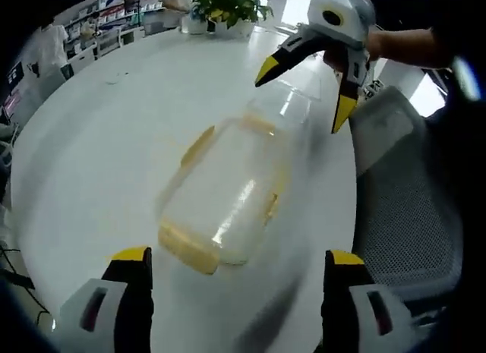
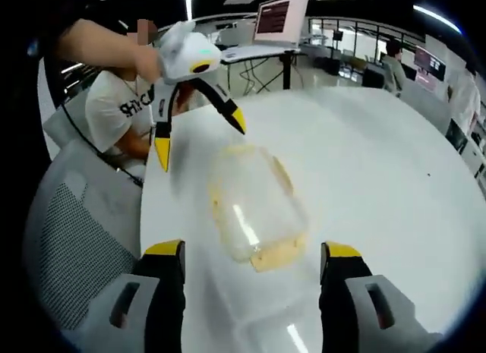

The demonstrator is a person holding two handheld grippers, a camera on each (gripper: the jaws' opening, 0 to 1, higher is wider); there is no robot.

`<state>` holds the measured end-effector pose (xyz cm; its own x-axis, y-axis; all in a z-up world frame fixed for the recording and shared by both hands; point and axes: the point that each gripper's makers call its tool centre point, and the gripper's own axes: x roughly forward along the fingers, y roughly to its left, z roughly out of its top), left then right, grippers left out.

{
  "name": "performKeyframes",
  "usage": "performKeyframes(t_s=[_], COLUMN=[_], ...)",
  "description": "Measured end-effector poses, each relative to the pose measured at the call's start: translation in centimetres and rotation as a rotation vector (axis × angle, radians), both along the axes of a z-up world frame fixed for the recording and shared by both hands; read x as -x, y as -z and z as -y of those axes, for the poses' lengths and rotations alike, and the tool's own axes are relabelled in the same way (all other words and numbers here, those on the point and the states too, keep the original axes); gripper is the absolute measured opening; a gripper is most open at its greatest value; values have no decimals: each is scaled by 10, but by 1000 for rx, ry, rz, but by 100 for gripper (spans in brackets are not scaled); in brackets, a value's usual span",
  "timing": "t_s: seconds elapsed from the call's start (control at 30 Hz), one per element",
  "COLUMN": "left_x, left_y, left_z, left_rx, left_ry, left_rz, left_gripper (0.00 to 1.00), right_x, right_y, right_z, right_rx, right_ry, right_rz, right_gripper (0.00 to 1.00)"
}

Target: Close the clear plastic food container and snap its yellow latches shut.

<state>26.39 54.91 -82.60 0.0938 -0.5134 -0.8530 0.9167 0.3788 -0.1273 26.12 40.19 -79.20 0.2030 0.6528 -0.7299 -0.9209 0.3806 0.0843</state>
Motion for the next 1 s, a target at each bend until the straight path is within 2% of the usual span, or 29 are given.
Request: performKeyframes(t_s=[0.17, 0.33, 0.4, 0.5, 0.63, 0.8, 1.0], left_x=[-1, -3, -4, -9, -14, -17, -25], left_y=[7, 15, 17, 19, 19, 20, 21], left_z=[0, -4, -3, -6, -7, -9, -13], left_rx=[-28, -80, -77, -92, -98, -99, -124], left_ry=[48, 124, 127, 139, 154, 185, 218], left_rz=[-9, 6, -3, -2, 14, 20, 31], left_gripper=[89, 88, 88, 87, 88, 88, 84], right_x=[-7, -8, -12, -15, -18, -21, -21], right_y=[5, 14, 15, 14, 16, 22, 24], right_z=[0, 3, 4, 4, 4, 5, 2], right_rx=[15, 67, 75, 71, 90, 118, 132], right_ry=[0, -44, -48, -38, -50, -76, -93], right_rz=[8, -5, 14, 5, 27, 17, 13], right_gripper=[73, 69, 70, 71, 73, 67, 66])
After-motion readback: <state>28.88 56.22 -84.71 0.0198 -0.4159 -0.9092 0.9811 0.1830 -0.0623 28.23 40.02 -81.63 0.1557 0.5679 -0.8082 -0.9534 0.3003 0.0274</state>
